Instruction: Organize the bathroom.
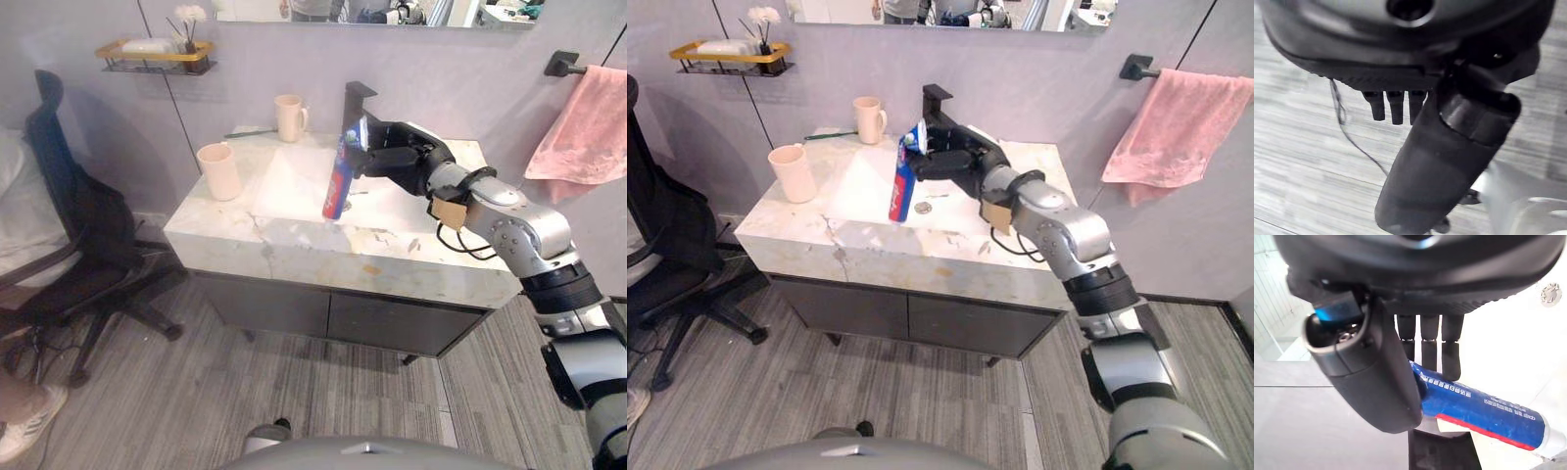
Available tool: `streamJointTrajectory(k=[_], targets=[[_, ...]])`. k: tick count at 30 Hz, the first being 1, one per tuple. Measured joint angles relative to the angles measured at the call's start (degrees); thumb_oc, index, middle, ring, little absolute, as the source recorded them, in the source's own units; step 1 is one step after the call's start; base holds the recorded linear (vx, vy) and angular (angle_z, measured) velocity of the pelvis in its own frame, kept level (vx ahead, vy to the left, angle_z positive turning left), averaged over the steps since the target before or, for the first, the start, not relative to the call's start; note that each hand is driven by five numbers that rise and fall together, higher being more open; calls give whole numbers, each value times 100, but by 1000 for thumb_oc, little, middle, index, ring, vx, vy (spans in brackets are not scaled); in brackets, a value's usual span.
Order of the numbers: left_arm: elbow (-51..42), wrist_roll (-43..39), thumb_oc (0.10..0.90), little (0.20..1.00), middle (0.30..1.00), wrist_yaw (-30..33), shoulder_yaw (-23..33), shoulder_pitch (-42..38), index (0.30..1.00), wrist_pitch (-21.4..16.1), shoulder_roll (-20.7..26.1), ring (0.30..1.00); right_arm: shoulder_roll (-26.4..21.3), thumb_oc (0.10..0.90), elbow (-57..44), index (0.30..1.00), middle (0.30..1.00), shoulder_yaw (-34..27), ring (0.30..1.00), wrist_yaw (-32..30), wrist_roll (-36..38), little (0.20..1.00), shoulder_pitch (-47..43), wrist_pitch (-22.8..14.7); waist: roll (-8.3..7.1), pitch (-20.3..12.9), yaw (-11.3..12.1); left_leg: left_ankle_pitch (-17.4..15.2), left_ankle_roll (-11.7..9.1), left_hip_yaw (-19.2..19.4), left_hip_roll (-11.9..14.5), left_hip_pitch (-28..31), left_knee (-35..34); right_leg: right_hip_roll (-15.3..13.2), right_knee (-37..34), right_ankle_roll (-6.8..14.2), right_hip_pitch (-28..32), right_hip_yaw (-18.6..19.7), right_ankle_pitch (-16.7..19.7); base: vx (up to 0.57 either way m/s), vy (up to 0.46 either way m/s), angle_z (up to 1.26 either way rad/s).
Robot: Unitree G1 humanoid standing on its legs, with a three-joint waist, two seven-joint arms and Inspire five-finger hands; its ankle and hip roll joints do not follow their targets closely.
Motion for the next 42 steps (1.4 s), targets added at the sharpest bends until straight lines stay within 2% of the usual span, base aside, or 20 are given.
streamJointTrajectory(k=[2,4,6,7,11,19,22,25,26,27,28,29,33,34,35,36,37,38,39,42], targets=[[20,219,800,900,900,109,-62,-25,900,-66,2,900,-18,400,-5,300,300,9,300,7,-1,300,0,-12,-68,38,-33,-40,65,322,20,-67,-4,-34,1,1,9,-125,-1,5,141,32],[142,304,800,900,900,133,-122,-232,900,-89,-4,900,-147,400,-12,300,300,-21,300,-15,-41,300,133,-58,-211,24,-231,-180,426,1409,49,-236,155,-250,0,82,82,-638,-69,-2,159,103],[90,413,800,900,900,135,-317,-380,900,-192,-19,900,-431,400,9,300,300,-31,300,-16,-243,300,318,-89,-243,35,-371,-78,415,2147,21,-232,274,-438,85,292,225,-1121,-126,-6,175,129],[74,412,800,900,900,145,-316,-367,900,-250,-7,900,-420,400,66,300,300,-35,300,-11,-247,300,382,-171,-212,41,-335,1,315,2043,-56,-196,255,-535,238,380,195,-1104,-206,88,163,70],[160,414,800,900,900,329,-284,-342,900,-204,140,900,-218,400,-112,300,300,42,300,43,-213,300,425,-177,-311,102,-289,-113,514,1979,-303,-113,224,-915,777,375,64,-1070,-221,67,111,15],[26,408,800,900,900,462,-117,-432,900,-216,524,900,-209,400,-201,300,300,37,300,119,-172,300,384,-537,-303,186,-173,-259,730,1855,-383,167,27,-1135,1953,498,-458,-741,-296,13,110,9],[126,405,800,900,900,384,-152,-551,900,-218,462,900,-188,400,-196,300,300,-41,300,85,-182,300,385,-712,-169,376,-260,-286,763,1805,-445,123,120,-1351,2992,532,-926,-412,-208,-17,182,15],[331,406,800,900,900,371,-225,-885,900,-218,442,900,-504,400,-173,300,300,-38,300,-9,-199,300,394,-902,-19,737,-484,-522,1049,1452,-667,-75,637,-1678,4740,292,-1865,515,590,-3,35,55],[293,404,800,900,900,409,-313,-955,900,-222,453,900,-603,400,-159,300,300,-40,300,-7,-197,300,412,-953,24,884,-606,-558,1041,1352,-660,-17,626,-1590,5062,389,-2176,905,198,41,-75,53],[293,404,800,900,900,409,-313,-955,900,-222,453,900,-603,400,-159,300,300,-40,300,-7,-197,300,412,-953,24,884,-606,-558,1041,1352,-660,-17,626,-1590,5062,389,-2176,905,198,60,-102,44],[241,402,800,900,900,496,-294,-958,900,-216,504,900,-687,400,-179,300,300,-40,300,53,-184,300,421,-953,23,957,-645,-547,1074,1294,-686,-24,574,-1340,4212,373,-2466,1112,-272,175,-303,26],[236,403,800,900,900,531,-286,-1041,900,-204,591,900,-726,400,-221,300,300,-78,300,69,-183,300,419,-985,-141,1038,-639,-562,1090,1296,-755,-14,590,-1202,3067,389,-2590,1066,-244,175,-303,26],[236,403,800,900,900,531,-286,-1041,900,-204,591,900,-726,400,-221,300,300,-78,300,69,-183,300,419,-985,-141,1038,-639,-562,1090,1296,-755,-14,590,-1202,3067,389,-2590,1066,-244,53,-94,11],[247,389,800,900,900,582,155,-1266,900,-101,591,900,-673,400,-214,300,300,-97,300,35,-31,300,449,-1150,-660,1196,-730,-896,539,1130,-896,-45,922,-886,63,715,-2852,1106,670,76,-129,33],[247,389,800,900,900,582,155,-1266,900,-101,591,900,-673,400,-214,300,300,-97,300,35,-31,300,449,-1150,-660,1196,-730,-896,539,1130,-896,-45,922,-886,63,715,-2852,1106,670,251,-271,79],[237,392,800,900,900,585,137,-1289,900,-226,564,900,-848,400,-248,300,300,-97,300,22,102,300,521,-1151,-809,1204,-788,-1229,836,874,-878,-133,1463,-703,-55,830,-3003,1188,862,242,-178,60],[197,433,800,900,900,575,146,-1300,900,-269,540,900,-1061,400,-192,300,300,-99,300,59,148,300,534,-1155,-824,1167,-782,-1364,793,721,-804,-168,1654,-448,167,823,-2912,1317,813,242,-178,60],[197,433,800,900,900,575,146,-1300,900,-269,540,900,-1061,400,-192,300,300,-99,300,59,148,300,534,-1155,-824,1167,-782,-1364,793,721,-804,-168,1654,-448,167,823,-2912,1317,813,94,-48,168],[400,654,800,900,900,522,123,-1372,900,-319,554,900,-1642,400,396,300,300,-23,300,211,329,300,606,-1160,-660,845,-1092,-1344,786,94,-502,-226,1632,166,1646,463,-2688,2167,519,27,-12,155],[433,639,800,900,900,414,-45,-1386,900,-343,589,900,-1968,400,815,300,300,-36,300,207,286,300,382,-1164,-718,512,-1010,-1198,532,-9,-524,-104,1299,261,1624,347,-2348,1849,534,81,-50,84]])
